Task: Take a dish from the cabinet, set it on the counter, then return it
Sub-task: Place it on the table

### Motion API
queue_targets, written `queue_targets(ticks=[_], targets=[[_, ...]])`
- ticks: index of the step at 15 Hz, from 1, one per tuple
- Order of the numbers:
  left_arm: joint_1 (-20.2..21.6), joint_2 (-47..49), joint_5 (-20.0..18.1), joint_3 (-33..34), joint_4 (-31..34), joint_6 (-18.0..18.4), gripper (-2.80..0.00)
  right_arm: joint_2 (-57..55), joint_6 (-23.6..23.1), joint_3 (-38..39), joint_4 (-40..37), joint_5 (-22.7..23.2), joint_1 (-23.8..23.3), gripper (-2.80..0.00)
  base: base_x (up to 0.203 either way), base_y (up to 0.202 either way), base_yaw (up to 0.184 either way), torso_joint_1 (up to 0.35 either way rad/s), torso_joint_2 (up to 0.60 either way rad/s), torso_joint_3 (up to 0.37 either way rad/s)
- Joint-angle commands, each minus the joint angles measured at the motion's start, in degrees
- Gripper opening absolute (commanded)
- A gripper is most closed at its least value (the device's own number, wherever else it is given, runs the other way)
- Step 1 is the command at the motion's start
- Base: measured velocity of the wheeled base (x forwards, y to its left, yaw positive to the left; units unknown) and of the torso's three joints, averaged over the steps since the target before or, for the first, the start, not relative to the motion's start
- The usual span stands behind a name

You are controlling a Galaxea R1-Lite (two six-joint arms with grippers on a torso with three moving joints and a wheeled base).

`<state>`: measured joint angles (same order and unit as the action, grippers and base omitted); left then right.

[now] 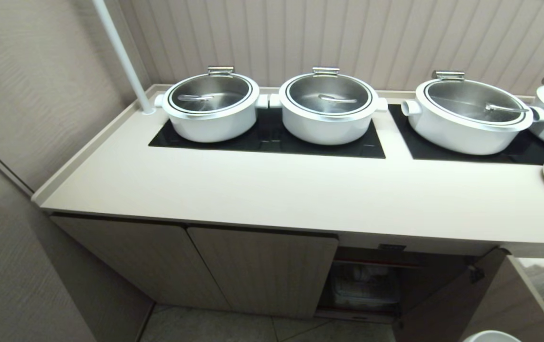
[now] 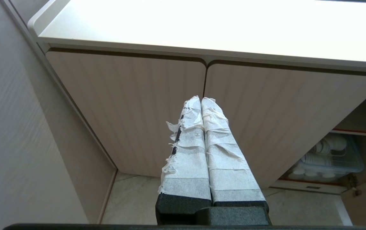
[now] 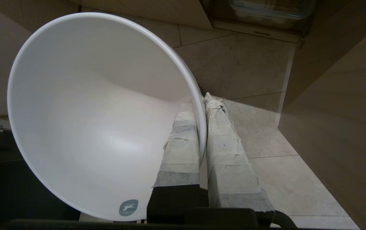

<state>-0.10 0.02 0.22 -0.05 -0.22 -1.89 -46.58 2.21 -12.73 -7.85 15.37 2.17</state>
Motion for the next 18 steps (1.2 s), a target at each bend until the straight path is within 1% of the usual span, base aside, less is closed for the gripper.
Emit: queue_targets(ticks=[1, 13, 16, 18], targets=[[0.01, -0.02, 0.04, -0.03, -0.04, -0.04, -2.8, -0.09, -0.01, 0.07, -0.06, 0.1, -0.02, -2.8, 0.0, 0.0, 0.0, 0.052, -0.08, -0.052], [0.01, -0.02, 0.04, -0.01, -0.04, -0.04, -2.8, 0.0, -0.01, 0.6, 1.0, -0.08, -0.06, -2.8, 0.0, 0.0, 0.0, 0.052, -0.09, -0.048], [0.01, -0.02, 0.04, -0.02, -0.04, -0.04, -2.8, -0.09, -0.07, 1.43, 4.43, -0.06, -0.06, -2.8, 0.0, 0.0, 0.0, 0.0, 0.0, 0.0], [0.01, -0.02, 0.04, -0.03, -0.04, -0.04, -2.8, -0.42, -0.15, 1.33, 4.51, -0.08, 0.0, -2.8, 0.0, 0.0, 0.0, 0.0, 0.0, 0.0]])
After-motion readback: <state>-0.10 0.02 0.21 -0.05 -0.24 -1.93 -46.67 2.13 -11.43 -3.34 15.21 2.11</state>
